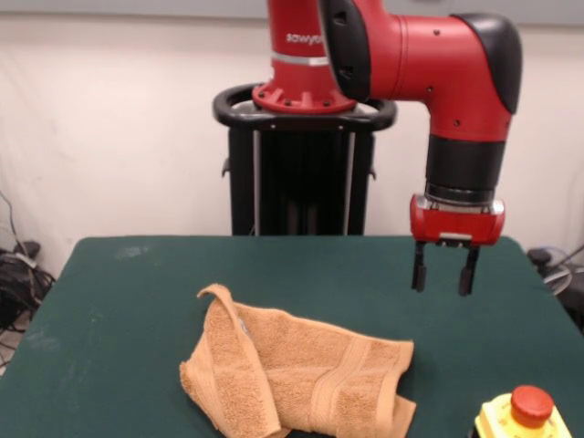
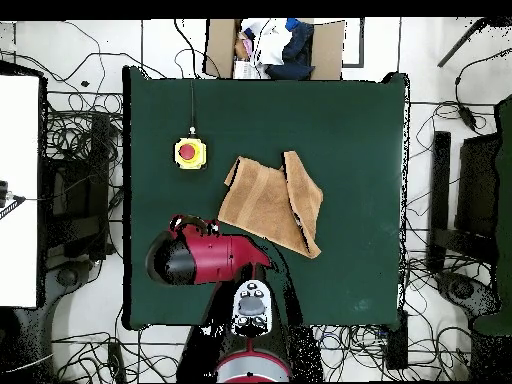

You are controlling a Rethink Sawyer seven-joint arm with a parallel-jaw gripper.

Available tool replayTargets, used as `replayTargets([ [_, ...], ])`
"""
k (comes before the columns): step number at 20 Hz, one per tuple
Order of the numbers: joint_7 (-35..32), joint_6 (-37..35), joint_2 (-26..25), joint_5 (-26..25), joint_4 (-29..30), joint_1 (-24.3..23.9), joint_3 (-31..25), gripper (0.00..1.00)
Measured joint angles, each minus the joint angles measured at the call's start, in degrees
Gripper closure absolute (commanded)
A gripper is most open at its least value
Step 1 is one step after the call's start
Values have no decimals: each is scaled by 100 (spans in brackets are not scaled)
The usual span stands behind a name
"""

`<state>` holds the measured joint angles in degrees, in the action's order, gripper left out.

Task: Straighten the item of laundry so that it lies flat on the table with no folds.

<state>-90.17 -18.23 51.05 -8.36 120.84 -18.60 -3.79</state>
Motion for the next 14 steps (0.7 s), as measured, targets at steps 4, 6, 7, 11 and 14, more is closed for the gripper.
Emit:
replayTargets([
  [4,0,-979,791,142,-27,435,165,0],
  [6,0,-1419,1183,222,-42,691,270,0],
  [7,-1,-1504,1363,247,-42,810,326,0],
  [11,-19,-920,1759,262,-40,1156,553,0],
  [14,-51,77,1800,307,-38,1420,814,0],
])
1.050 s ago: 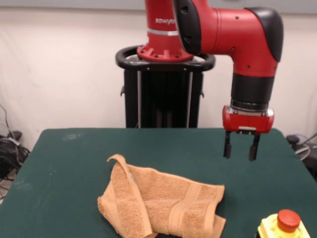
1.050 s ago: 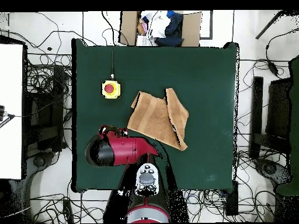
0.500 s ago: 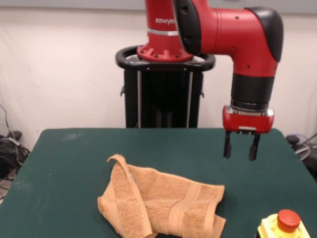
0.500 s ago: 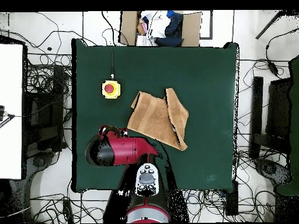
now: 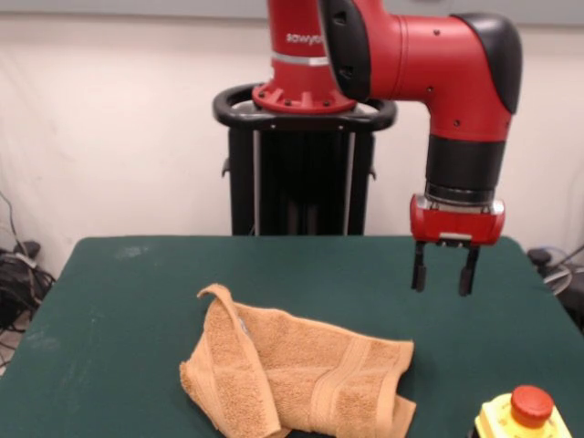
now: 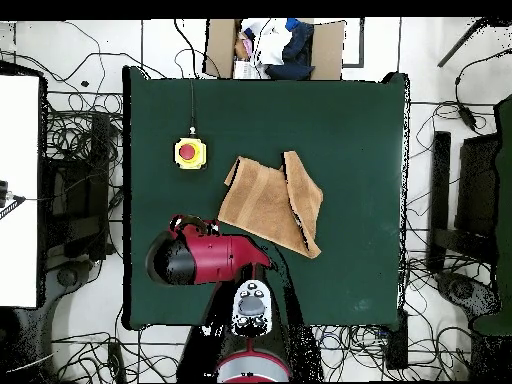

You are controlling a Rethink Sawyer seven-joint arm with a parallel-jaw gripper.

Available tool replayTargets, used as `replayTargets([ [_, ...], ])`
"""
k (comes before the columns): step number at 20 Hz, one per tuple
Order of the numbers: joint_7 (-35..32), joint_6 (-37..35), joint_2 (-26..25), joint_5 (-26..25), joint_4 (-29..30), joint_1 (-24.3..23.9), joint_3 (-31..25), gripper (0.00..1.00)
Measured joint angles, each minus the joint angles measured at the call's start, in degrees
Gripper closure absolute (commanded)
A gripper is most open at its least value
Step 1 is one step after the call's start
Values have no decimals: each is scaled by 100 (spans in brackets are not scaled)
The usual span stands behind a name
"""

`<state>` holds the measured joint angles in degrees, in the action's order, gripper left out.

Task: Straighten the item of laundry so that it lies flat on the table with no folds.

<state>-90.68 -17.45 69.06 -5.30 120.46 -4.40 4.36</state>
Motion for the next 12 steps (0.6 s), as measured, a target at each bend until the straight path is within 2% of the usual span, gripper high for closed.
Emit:
replayTargets([
  [3,-6,1537,-62,177,-11,420,403,0],
  [5,-6,2303,-107,331,-20,644,609,0],
  [7,-6,3267,-172,638,-47,975,913,0],
  [9,-6,3677,-280,999,-83,1281,1194,0],
  [11,-6,3526,-428,1355,-159,1592,1487,0],
  [12,-6,3141,-538,1537,-230,1778,1676,0],
])
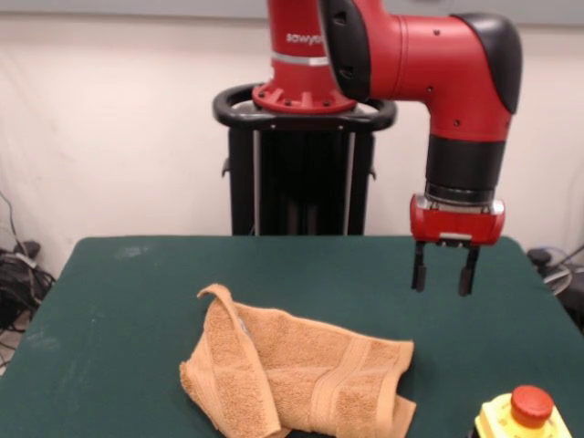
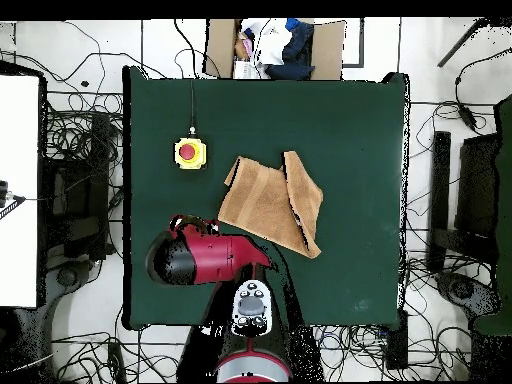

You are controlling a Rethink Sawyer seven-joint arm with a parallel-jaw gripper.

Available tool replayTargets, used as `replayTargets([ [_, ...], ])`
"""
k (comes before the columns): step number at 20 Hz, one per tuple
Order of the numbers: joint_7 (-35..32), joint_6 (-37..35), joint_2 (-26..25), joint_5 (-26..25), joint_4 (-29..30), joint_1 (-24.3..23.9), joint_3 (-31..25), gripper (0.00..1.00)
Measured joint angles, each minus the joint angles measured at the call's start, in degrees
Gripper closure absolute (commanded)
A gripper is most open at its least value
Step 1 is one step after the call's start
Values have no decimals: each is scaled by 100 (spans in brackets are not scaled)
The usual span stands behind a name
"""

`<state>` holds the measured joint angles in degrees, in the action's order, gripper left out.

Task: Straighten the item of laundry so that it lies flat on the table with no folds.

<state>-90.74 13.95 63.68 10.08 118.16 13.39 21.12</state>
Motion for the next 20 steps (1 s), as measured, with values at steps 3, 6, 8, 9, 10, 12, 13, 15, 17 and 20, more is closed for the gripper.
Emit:
replayTargets([
  [3,0,-1380,-169,136,-160,125,204,0],
  [6,0,-3482,-310,123,-335,9,259,0],
  [8,-1,-4807,-368,132,-403,-131,257,0],
  [9,-1,-5331,-385,138,-426,-192,256,0],
  [10,-4,-5702,-392,150,-436,-239,257,0],
  [12,-20,-6845,-392,226,-455,-375,258,0],
  [13,-37,-7491,-392,288,-463,-447,259,0],
  [15,-93,-8228,-400,387,-479,-525,258,0],
  [17,-119,-8307,-412,421,-485,-540,257,0],
  [20,-131,-8083,-496,518,-487,-569,256,0],
])
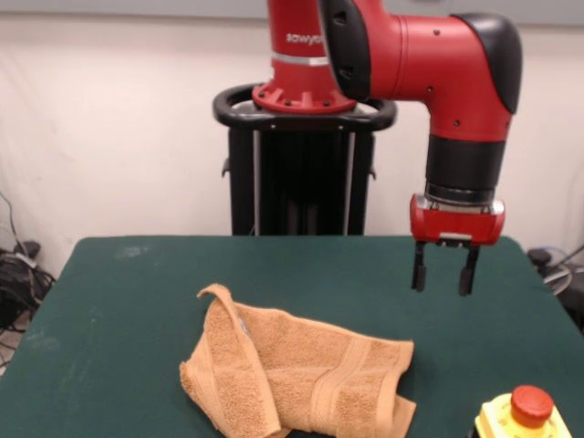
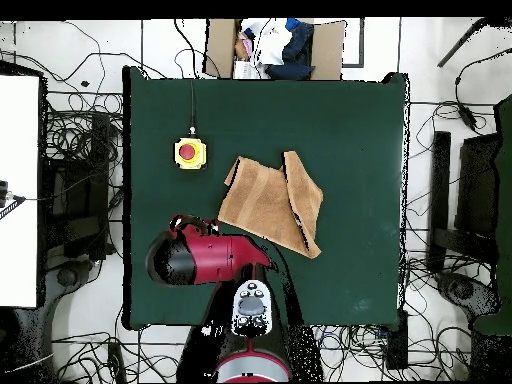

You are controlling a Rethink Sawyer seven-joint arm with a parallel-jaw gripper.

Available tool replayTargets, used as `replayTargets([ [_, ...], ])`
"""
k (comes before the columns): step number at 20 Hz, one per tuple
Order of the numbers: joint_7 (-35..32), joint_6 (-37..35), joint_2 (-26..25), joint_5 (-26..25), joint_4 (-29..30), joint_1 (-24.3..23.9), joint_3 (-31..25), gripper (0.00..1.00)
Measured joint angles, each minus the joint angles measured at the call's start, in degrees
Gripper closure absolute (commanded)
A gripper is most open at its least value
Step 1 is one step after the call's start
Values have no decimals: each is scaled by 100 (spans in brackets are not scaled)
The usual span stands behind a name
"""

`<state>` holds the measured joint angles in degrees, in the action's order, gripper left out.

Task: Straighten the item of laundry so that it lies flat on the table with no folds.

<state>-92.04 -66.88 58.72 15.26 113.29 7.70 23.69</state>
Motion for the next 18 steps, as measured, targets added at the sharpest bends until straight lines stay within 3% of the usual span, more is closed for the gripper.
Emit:
replayTargets([
  [2,0,426,-100,35,1,-24,-1,0],
  [5,0,1646,-302,33,33,-140,-65,0],
  [7,0,3043,-478,38,160,-463,-295,0],
  [11,-4,4276,-629,114,349,-856,-560,0],
  [14,-187,5545,-738,636,790,-1318,-899,0],
  [18,-727,6332,-740,1229,1304,-1657,-1289,0],
])
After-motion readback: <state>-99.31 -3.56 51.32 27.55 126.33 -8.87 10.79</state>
